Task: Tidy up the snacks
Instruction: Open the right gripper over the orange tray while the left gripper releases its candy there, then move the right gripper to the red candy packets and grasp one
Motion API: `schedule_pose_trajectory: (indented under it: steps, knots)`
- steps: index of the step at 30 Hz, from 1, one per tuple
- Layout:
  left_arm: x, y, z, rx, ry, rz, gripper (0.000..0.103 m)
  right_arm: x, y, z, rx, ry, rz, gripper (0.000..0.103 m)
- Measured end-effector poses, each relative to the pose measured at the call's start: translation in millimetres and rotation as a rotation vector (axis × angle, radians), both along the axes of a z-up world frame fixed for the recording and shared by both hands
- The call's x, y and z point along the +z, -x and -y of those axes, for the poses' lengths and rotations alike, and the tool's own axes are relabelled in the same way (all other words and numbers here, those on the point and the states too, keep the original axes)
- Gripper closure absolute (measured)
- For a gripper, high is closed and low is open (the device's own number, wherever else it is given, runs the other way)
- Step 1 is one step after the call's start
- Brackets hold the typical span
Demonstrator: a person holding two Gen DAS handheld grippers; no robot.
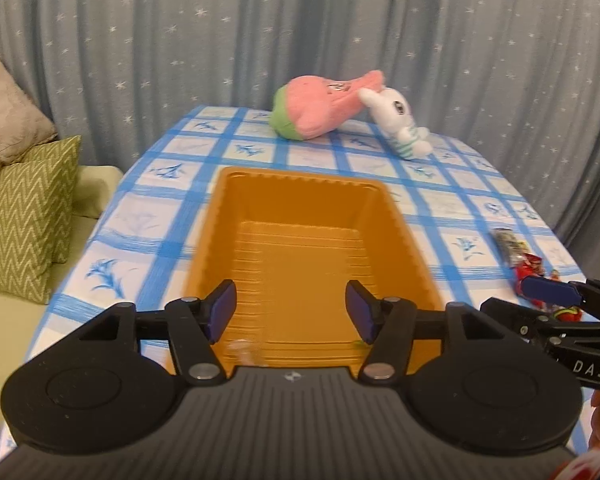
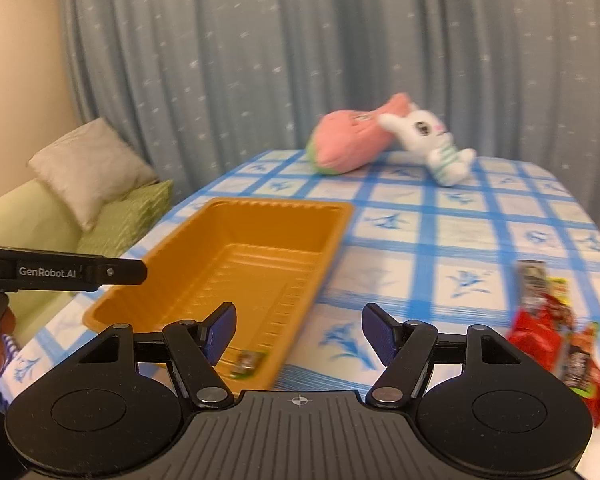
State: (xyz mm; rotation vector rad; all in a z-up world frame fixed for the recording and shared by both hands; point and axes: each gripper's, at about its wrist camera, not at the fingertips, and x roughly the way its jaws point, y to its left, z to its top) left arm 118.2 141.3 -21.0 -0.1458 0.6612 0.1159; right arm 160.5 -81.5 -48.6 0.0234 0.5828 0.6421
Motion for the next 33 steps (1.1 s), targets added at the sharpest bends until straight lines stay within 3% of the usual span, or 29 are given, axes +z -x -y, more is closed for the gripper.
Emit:
schedule_pose_trajectory:
  steps: [6, 20, 33]
  knots:
    - [4.1, -0.2, 41.6, -0.082, 0.017, 0.021, 0.04, 5.6, 12.1, 41.4, -0.101, 0.01, 0.041, 0.033]
    - [-0.7, -12.9, 154.9, -0.318, 0.023, 0.02, 0.031, -10.6, 27.1, 166.2, -0.411, 0.033, -0.004, 0.033]
    - [-33.8, -47.4, 204.6, -0.408, -0.006, -0.037, 0.031, -33.5, -9.7, 199.8, -0.398, 0.149, -0.041, 0.034]
